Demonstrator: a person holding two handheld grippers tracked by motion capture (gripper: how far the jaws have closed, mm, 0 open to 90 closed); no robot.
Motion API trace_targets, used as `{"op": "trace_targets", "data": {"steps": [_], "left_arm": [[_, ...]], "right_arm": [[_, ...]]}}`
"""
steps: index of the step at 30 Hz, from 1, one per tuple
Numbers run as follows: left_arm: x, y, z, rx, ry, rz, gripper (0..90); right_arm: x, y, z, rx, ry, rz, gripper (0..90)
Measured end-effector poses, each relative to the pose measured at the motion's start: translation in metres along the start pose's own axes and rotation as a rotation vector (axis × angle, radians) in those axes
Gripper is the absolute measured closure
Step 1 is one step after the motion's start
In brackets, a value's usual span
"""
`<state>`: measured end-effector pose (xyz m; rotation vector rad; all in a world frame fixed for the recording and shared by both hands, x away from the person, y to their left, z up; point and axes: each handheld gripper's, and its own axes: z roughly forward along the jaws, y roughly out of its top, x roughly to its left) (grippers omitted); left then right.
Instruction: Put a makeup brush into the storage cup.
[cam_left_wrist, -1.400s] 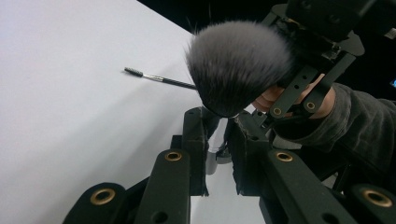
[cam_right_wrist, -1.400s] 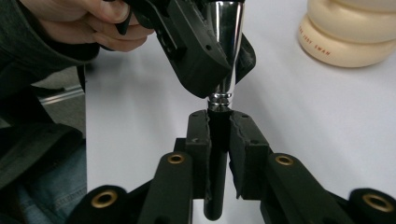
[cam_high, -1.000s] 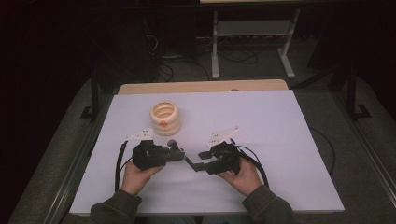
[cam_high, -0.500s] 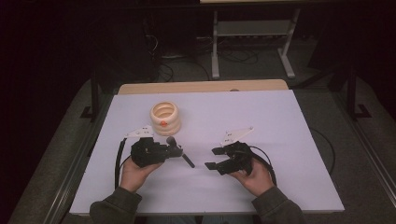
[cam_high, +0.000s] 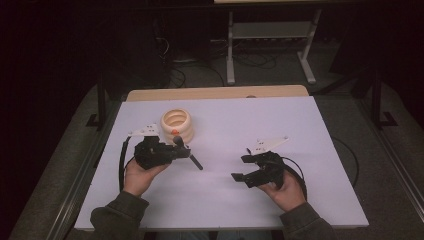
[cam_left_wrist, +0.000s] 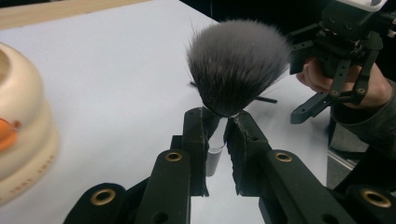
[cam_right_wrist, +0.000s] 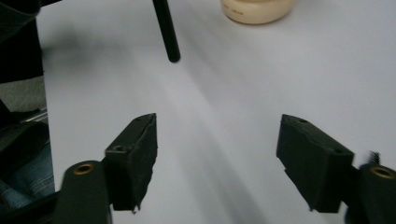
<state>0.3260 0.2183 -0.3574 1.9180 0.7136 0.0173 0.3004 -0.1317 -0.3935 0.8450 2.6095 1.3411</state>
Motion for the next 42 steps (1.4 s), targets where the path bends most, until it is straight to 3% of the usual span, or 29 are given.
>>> {"op": "trace_targets", "data": {"steps": [7,15,20,42], "left_arm": [[0.003,0.016,-0.007,0.032,0.035,0.013,77.1],[0.006,0.034,-0.016,0.056,0.067,0.030,77.1],[0.011,0.044,-0.021,0.050,0.077,0.027,77.1],[0.021,0.061,-0.033,0.037,0.086,-0.001,77.1]], "right_arm": [[-0.005,-0.006,-0.009,-0.009,-0.006,0.033,26.4],[-0.009,-0.010,-0.013,-0.012,-0.019,0.035,26.4],[-0.010,-0.011,-0.015,-0.017,-0.028,0.042,26.4],[-0.010,-0.010,-0.019,-0.017,-0.055,0.046,23.8]]}}
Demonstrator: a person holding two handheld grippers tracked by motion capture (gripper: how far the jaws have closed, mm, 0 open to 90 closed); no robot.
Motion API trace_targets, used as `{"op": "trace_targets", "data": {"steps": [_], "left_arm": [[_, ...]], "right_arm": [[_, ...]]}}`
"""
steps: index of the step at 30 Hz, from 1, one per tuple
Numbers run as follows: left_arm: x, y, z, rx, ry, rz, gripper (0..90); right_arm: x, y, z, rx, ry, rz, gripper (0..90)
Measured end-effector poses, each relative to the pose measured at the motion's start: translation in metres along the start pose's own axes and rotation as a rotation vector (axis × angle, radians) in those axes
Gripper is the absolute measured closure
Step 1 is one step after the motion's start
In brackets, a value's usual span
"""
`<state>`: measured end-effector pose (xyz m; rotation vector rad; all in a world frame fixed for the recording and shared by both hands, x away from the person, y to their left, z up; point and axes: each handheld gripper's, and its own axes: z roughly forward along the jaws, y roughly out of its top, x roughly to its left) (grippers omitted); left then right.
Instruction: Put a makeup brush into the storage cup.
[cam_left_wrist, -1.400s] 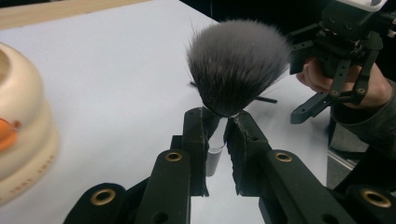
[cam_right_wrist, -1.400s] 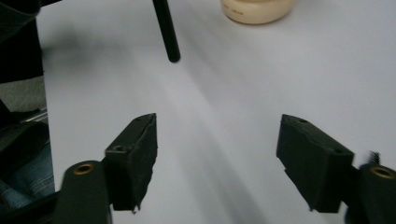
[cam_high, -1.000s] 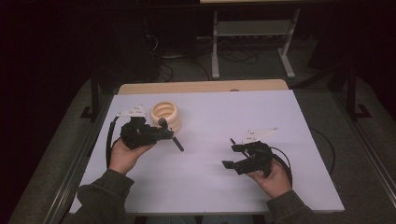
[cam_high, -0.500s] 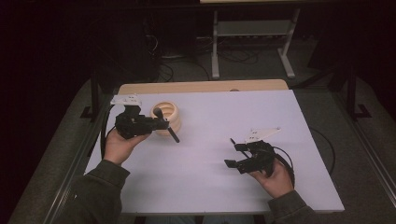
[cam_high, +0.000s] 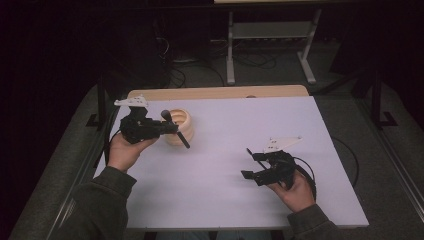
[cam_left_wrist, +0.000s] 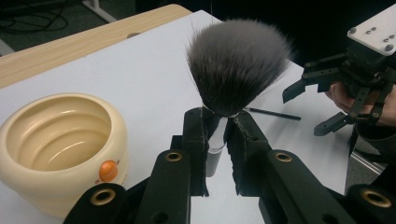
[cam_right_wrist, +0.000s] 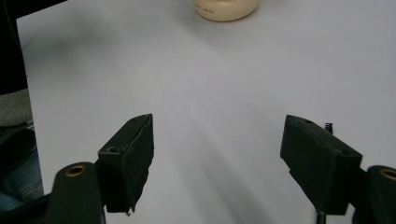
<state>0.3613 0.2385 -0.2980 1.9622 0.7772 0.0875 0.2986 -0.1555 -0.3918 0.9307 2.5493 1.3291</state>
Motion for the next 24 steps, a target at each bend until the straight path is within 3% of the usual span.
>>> {"op": "trace_targets", "data": {"steps": [16,24], "left_arm": [[0.008,0.023,-0.008,0.002,0.033,0.005,77.1],[0.011,0.036,-0.004,0.015,0.060,0.011,77.1]], "right_arm": [[-0.001,0.000,-0.002,-0.009,-0.002,0.000,23.1],[-0.002,0.000,-0.002,-0.009,-0.001,0.001,22.4]]}}
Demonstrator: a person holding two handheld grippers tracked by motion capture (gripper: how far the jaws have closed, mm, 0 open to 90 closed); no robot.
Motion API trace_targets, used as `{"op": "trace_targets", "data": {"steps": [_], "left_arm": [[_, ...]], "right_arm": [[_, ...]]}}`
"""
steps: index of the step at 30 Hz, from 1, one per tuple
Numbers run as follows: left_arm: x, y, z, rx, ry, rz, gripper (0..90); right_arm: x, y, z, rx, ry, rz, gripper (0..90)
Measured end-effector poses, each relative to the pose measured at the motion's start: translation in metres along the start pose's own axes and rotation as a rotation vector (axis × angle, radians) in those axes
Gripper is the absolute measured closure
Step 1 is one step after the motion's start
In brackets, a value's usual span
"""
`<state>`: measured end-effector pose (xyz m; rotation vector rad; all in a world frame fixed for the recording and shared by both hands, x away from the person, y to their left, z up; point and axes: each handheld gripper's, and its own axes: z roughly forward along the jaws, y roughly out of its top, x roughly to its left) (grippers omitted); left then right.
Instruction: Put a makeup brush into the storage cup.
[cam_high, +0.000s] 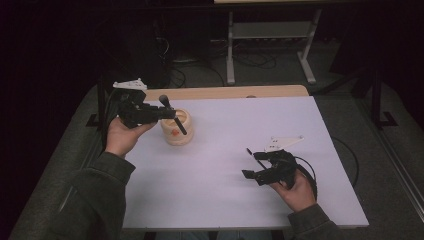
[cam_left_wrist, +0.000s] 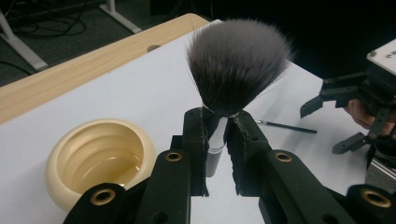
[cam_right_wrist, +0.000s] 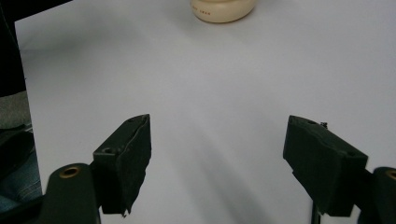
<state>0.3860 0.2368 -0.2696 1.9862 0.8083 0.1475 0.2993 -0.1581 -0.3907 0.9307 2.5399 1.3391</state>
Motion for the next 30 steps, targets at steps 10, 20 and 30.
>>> {"op": "trace_targets", "data": {"steps": [10,20,30], "left_arm": [[0.014,0.015,0.004,0.003,0.047,-0.018,77.1],[0.029,0.022,0.007,0.013,0.080,-0.047,77.1],[0.044,0.025,0.008,0.016,0.117,-0.081,77.0]], "right_arm": [[-0.001,0.000,-0.003,-0.011,-0.001,0.000,22.5],[-0.002,0.001,-0.005,-0.013,-0.007,-0.001,22.5],[-0.003,0.000,-0.005,-0.020,-0.006,-0.001,22.7]]}}
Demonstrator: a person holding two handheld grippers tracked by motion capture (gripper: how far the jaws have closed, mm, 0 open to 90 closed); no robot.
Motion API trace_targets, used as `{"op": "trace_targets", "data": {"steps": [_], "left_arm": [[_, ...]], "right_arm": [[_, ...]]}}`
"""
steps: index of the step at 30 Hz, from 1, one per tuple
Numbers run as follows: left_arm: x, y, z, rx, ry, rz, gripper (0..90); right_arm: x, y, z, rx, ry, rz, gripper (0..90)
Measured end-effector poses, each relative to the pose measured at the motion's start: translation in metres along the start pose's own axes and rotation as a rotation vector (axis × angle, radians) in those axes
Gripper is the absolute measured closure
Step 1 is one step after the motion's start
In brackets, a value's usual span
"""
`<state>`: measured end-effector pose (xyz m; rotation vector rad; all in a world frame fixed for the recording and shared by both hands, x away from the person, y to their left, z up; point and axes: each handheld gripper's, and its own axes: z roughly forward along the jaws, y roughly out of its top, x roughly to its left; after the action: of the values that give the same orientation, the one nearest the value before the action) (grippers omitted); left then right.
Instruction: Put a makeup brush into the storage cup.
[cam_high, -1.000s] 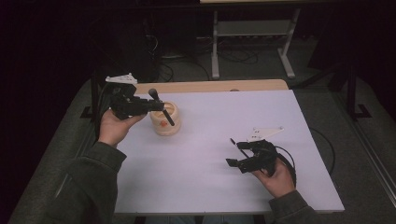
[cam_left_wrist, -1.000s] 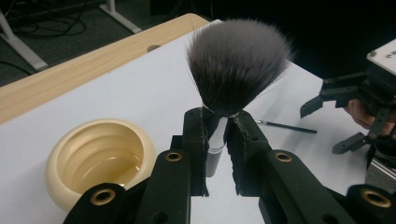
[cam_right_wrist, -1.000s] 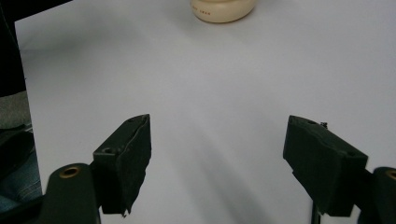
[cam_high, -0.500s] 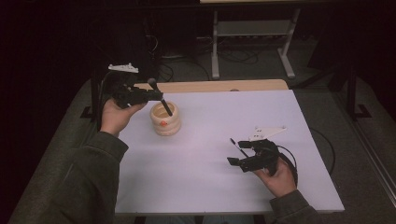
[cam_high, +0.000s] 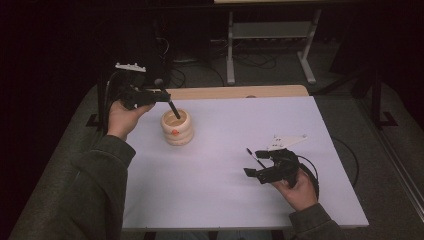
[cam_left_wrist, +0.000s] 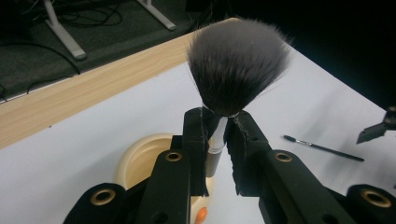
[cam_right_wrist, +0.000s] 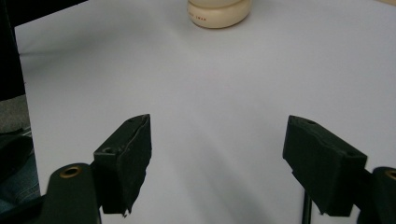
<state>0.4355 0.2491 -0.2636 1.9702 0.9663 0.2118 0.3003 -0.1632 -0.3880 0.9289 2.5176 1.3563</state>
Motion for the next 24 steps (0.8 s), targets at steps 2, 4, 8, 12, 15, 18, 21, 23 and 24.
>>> {"op": "trace_targets", "data": {"steps": [2,4,8,12,15,18,21,23,24], "left_arm": [[0.003,0.000,0.001,0.006,0.008,-0.002,77.0],[0.005,0.000,0.002,0.006,0.014,-0.012,77.0],[0.009,-0.001,0.005,0.014,0.028,-0.017,77.1],[0.012,-0.003,0.007,0.023,0.038,-0.019,77.0],[0.012,-0.003,0.009,0.026,0.042,-0.024,77.1],[0.013,-0.005,0.011,0.018,0.046,-0.033,77.0],[0.014,-0.006,0.014,0.020,0.056,-0.037,77.0],[0.015,-0.008,0.017,0.028,0.057,-0.039,77.0],[0.016,-0.009,0.018,0.033,0.062,-0.041,77.0]], "right_arm": [[0.000,0.000,0.000,0.002,0.001,-0.001,22.6],[0.000,0.000,0.000,0.002,0.001,-0.003,22.7],[0.000,0.000,0.000,0.001,0.002,-0.001,22.7],[0.000,0.000,0.000,0.003,0.003,-0.002,22.7],[0.000,0.000,0.001,0.004,0.004,-0.002,22.7],[0.000,0.000,0.001,0.005,0.005,0.000,22.7],[0.000,0.000,0.000,0.003,0.004,-0.001,22.7],[0.001,0.000,0.000,0.003,0.004,0.002,22.7],[0.001,0.000,0.000,0.002,0.004,0.002,22.7]]}}
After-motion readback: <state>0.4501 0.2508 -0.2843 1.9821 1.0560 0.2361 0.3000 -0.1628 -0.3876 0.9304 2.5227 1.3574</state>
